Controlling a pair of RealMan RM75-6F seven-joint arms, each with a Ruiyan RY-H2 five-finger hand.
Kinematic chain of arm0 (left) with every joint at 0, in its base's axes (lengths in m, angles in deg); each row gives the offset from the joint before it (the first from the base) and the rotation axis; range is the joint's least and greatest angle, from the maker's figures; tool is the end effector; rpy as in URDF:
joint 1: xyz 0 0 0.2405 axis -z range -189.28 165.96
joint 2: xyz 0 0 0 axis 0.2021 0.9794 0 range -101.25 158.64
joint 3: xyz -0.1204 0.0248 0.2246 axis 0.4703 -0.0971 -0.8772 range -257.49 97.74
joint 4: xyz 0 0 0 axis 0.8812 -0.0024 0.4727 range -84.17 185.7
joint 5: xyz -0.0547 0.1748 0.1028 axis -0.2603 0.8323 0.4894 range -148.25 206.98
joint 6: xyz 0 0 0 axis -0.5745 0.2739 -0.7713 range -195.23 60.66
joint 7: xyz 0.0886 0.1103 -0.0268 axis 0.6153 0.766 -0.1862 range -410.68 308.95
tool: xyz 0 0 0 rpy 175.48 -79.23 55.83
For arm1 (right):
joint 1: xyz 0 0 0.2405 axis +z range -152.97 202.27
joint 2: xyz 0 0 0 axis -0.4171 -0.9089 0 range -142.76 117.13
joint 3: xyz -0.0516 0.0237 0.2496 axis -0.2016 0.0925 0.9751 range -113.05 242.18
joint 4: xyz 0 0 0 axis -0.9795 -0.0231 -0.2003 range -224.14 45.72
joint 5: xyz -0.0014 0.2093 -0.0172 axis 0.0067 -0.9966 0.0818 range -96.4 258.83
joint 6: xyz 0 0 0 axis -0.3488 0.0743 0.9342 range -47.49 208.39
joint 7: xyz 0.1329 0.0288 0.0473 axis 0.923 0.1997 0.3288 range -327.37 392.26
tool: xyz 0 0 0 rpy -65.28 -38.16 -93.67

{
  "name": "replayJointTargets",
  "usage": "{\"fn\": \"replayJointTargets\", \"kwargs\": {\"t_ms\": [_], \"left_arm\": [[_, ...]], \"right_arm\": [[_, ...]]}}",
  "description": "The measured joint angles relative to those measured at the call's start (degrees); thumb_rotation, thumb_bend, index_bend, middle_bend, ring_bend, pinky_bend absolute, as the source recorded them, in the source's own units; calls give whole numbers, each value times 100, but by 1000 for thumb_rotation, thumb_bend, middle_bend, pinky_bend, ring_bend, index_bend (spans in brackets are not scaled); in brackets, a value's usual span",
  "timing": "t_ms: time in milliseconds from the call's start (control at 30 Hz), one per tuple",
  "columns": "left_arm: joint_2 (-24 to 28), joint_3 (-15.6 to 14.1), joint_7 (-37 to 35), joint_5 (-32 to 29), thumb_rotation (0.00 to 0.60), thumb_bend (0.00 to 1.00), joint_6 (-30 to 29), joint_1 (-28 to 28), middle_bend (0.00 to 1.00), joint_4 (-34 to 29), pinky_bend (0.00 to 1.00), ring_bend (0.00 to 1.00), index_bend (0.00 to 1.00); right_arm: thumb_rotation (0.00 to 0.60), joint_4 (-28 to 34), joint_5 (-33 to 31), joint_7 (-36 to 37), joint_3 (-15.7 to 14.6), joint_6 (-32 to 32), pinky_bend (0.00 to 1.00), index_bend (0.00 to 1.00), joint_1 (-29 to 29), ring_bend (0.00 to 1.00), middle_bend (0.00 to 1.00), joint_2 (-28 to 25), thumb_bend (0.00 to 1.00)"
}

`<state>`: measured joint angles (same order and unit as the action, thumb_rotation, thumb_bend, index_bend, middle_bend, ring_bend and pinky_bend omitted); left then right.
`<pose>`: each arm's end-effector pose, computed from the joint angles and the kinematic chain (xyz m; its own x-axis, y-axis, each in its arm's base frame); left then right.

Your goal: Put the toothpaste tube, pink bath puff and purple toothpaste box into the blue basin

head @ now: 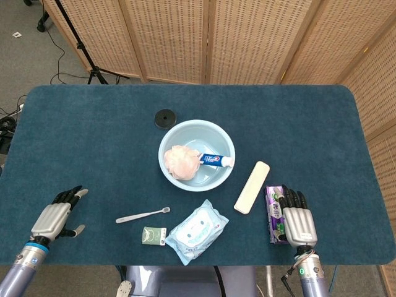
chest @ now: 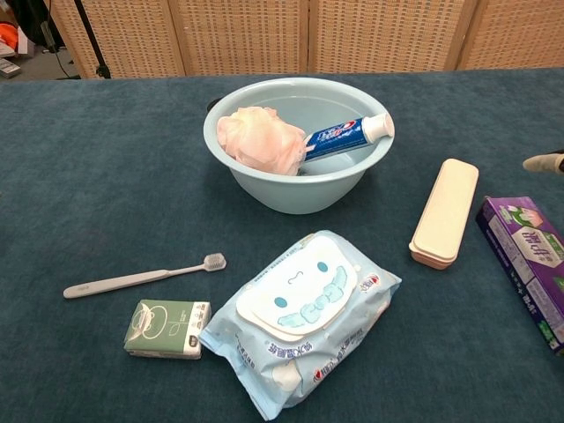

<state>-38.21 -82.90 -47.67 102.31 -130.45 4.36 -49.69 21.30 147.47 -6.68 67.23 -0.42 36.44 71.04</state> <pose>-0.2920 0.1962 0.0752 0.2398 0.4431 0.8638 0.9622 0.0098 -0.2722 -0.2174 -0.1894 0.0343 0.3827 -0.2515 0.8890 -0.9122 0.0499 0.4068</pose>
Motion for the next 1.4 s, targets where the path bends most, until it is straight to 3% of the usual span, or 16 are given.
{"fn": "replayJointTargets", "kwargs": {"t_ms": [800, 1400], "left_arm": [[11, 42, 70, 37, 600, 288, -19, -40, 0, -39, 54, 0, 0], [107, 69, -55, 78, 600, 287, -17, -61, 0, -104, 54, 0, 0]], "right_arm": [[600, -596, -276, 426, -48, 206, 0, 21, -42, 0, 0, 266, 131], [600, -289, -273, 79, -83, 102, 0, 21, 6, 0, 0, 410, 131]]}}
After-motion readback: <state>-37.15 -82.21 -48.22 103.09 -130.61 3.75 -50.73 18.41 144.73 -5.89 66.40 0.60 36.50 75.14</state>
